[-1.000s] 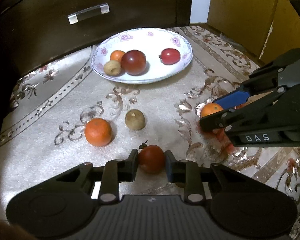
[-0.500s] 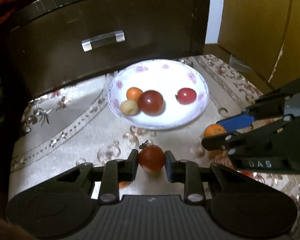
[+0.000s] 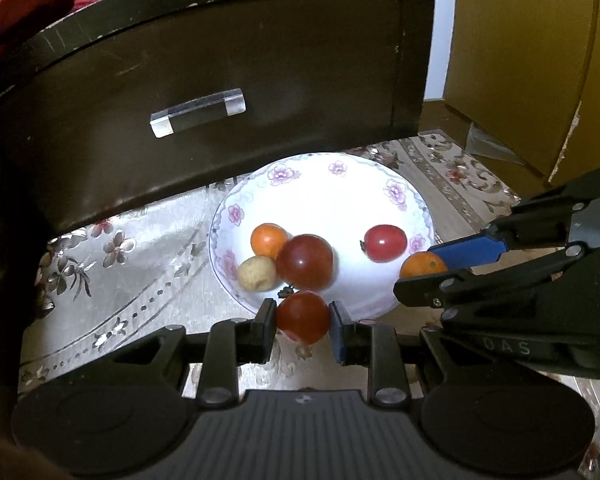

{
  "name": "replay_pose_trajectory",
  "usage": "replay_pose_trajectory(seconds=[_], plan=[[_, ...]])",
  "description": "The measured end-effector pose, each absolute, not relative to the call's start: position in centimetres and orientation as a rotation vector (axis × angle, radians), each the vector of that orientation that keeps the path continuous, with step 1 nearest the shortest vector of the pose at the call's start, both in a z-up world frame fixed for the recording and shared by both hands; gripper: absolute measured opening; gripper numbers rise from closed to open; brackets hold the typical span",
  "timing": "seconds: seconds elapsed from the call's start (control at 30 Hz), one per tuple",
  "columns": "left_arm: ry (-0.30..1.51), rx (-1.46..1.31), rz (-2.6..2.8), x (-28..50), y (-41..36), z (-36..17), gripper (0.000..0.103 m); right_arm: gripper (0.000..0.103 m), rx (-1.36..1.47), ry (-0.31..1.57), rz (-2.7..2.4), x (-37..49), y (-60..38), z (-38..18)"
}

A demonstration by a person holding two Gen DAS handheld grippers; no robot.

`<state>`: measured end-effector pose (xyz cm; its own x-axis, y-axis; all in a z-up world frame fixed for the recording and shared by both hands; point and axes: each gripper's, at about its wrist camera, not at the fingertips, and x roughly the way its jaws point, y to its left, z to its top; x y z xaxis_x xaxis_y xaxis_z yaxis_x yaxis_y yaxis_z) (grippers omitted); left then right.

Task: Organize fruits
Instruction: 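Carry the red tomato and tangerine over the white bowl with both grippers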

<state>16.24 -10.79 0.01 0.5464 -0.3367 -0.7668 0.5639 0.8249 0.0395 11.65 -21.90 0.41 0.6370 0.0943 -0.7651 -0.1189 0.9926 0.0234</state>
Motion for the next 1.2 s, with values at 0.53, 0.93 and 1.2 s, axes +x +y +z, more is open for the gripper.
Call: replay_pose_trajectory(seconds=[0.53,0.93,1.2], plan=[[0.852,0.301,-0.541,18.3,-11.5,-1.7,0.034,0.026,-0.048,0.864,0.113,14.2,-22.5,-0.8],[0.850,0.291,-0.528,19.3,-11.6,-2.4,0.034,0.027,-0.099,0.818,0.106,15.0,-22.3,-0.8],[0.849,0.287,-0.519,19.5,-11.5,-2.4,0.034,0.030,-0.110,0.803,0.107,15.2,-22.2,-0.8]])
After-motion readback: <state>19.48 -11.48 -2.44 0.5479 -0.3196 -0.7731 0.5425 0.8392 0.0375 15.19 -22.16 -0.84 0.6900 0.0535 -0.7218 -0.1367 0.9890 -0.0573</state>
